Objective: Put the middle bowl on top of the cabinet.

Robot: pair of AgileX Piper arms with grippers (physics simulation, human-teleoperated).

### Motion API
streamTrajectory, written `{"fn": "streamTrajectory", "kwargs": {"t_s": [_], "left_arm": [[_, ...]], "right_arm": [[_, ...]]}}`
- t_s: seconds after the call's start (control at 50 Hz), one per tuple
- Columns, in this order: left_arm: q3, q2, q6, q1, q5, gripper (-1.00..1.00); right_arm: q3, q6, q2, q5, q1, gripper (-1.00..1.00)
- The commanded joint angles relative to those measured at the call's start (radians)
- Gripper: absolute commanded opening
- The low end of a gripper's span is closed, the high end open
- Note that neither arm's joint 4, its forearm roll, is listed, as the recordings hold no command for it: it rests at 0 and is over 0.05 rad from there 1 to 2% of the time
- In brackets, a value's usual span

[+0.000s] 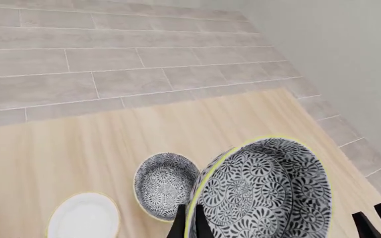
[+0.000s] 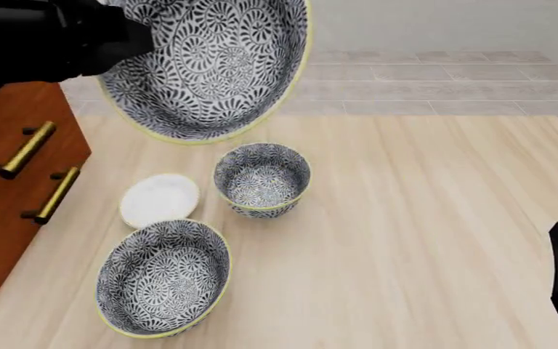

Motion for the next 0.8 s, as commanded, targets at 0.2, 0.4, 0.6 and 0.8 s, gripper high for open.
{"fn": "streamTrajectory", "kwargs": {"t_s": [0.2, 0.4, 0.6, 0.8], "left_arm": [[-0.060, -0.016, -0.018, 0.127, 0.041, -1.00], [-0.111, -0.014, -0.020, 0.187, 0.073, -1.00], [-0.147, 0.001, -0.034, 0.257, 0.091, -1.00], [-0.193, -0.004, -0.032, 0.319, 0.124, -1.00]], "right_arm": [[0.000, -0.003, 0.000, -0.002, -0.001, 1.00], [0.000, -0.002, 0.000, -0.002, -0.007, 1.00], [0.000, -0.003, 0.000, -0.001, -0.008, 1.00], [0.000, -0.007, 0.000, 0.002, -0.009, 1.00]]}}
